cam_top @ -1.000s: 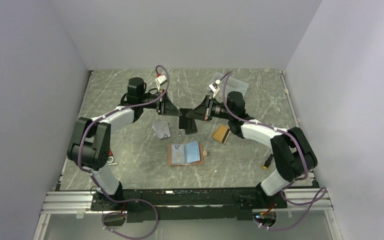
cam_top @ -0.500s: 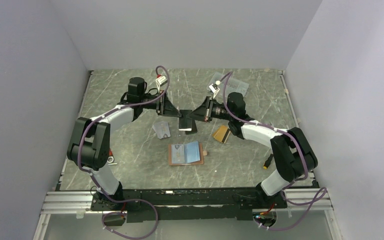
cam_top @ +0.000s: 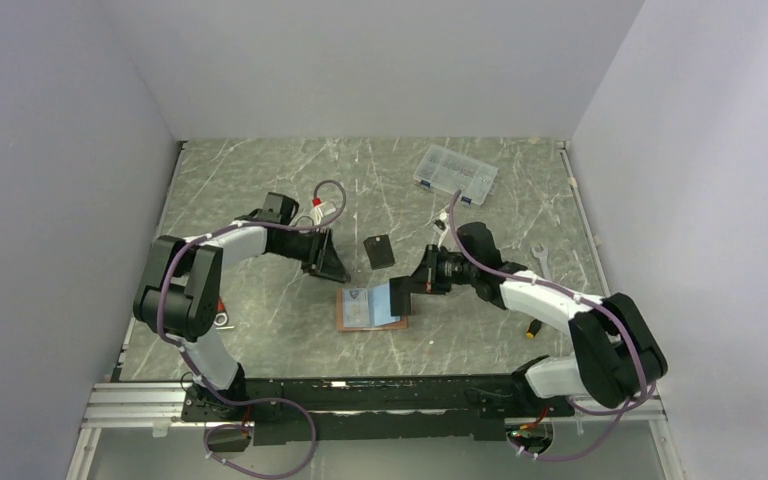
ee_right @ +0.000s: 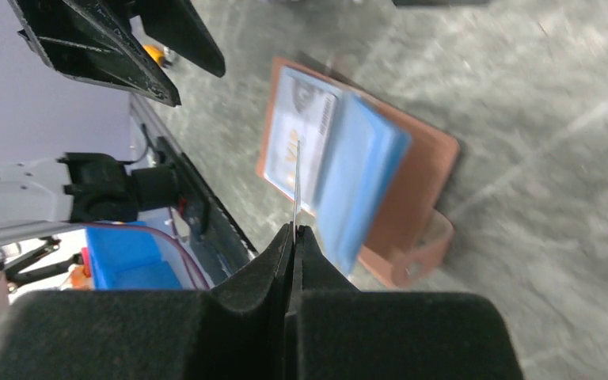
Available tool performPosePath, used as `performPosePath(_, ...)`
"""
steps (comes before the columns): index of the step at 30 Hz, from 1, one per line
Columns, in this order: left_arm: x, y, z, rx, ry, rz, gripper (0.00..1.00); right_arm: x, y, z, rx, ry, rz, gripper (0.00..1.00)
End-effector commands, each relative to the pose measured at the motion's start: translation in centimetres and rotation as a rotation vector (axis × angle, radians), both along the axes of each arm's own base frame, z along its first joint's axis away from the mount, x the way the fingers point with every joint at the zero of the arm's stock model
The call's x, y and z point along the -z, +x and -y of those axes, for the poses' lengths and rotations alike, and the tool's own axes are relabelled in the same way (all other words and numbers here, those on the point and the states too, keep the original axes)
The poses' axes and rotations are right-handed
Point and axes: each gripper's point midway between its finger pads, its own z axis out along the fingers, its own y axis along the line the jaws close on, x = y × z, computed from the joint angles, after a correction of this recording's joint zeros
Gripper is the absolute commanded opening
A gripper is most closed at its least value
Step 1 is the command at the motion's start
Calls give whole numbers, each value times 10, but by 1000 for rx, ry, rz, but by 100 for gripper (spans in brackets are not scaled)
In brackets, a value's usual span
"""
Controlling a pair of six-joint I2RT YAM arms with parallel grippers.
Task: Put the credit cards into the card holder
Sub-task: Insert the credit card into the card holder.
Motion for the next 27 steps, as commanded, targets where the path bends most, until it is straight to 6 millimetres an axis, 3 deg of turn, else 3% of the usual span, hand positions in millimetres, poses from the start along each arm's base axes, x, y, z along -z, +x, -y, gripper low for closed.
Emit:
performPosePath(1, 17, -14, -9, 31, 71, 30, 47, 9, -7, 19, 42, -96, 40, 0)
performPosePath(9, 27, -20, -6, 46, 83, 31, 47, 13, -1, 25, 66, -140, 68, 0)
performPosePath(20, 37, -18, -6, 67, 101, 47, 46, 12, 6, 13, 51, -81, 63, 0)
performPosePath(27, 44, -21, -7, 77, 111, 38, 46, 9, 6, 16, 55, -82, 68, 0)
